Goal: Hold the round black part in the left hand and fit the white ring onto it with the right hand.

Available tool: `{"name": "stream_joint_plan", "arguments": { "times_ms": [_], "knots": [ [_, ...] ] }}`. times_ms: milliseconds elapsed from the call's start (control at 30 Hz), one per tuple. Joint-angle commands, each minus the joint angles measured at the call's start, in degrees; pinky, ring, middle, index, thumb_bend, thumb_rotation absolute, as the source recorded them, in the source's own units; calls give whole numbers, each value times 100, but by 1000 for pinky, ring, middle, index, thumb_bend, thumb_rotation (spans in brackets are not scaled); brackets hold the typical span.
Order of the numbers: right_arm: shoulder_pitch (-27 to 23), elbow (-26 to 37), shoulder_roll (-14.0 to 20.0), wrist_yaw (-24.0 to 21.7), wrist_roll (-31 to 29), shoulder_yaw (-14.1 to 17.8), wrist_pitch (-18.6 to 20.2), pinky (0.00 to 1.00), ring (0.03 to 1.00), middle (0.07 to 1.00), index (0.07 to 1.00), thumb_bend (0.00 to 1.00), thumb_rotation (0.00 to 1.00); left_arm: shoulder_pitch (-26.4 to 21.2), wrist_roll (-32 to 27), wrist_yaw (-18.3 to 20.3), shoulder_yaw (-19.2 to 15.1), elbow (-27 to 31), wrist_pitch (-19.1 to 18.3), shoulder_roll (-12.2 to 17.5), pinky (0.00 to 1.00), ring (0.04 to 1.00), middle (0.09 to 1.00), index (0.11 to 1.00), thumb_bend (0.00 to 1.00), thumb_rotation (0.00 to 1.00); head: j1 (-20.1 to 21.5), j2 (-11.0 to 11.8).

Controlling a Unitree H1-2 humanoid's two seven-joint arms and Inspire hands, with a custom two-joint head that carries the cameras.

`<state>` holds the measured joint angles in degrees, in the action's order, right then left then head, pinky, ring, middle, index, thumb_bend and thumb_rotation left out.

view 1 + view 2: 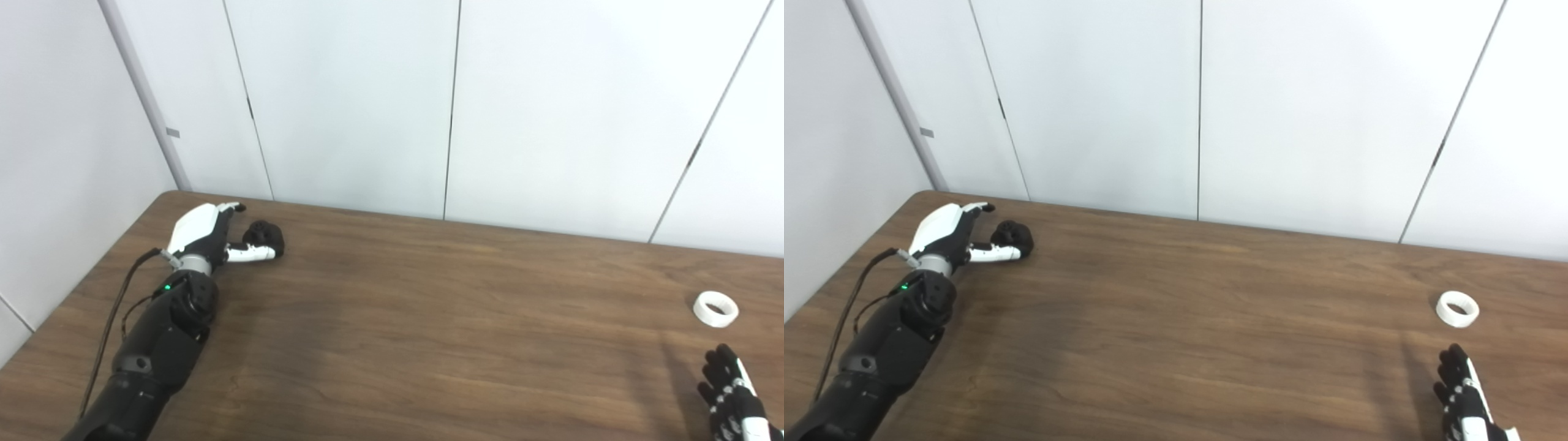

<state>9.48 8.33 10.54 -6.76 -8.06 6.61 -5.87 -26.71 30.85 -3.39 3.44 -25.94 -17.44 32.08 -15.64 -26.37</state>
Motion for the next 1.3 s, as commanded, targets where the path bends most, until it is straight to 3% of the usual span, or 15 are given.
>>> {"name": "stream_joint_plan", "arguments": {
  "times_ms": [0,267,700,1267],
  "knots": [
    [153,-162,-145,14,-46,-54,-63,1000,1000,990,998,493,1000,-380,36,-66,-17,31,92,213,1000,999,951,882,999,459,-5,0],
    [153,-183,-130,-9,-32,-63,-115,1000,1000,994,1000,487,1000,-559,80,76,176,-215,35,281,1000,1000,957,863,978,453,9,0],
    [183,-137,-169,33,-31,-49,-44,1000,999,989,997,489,1000,-744,-238,433,139,-369,-312,217,1000,1000,953,848,949,384,40,7],
    [159,-147,-180,38,-57,-32,-30,1000,1000,993,997,484,1000,-891,-158,337,332,-554,-246,252,1000,1000,940,825,919,364,55,8]
  ]
}}
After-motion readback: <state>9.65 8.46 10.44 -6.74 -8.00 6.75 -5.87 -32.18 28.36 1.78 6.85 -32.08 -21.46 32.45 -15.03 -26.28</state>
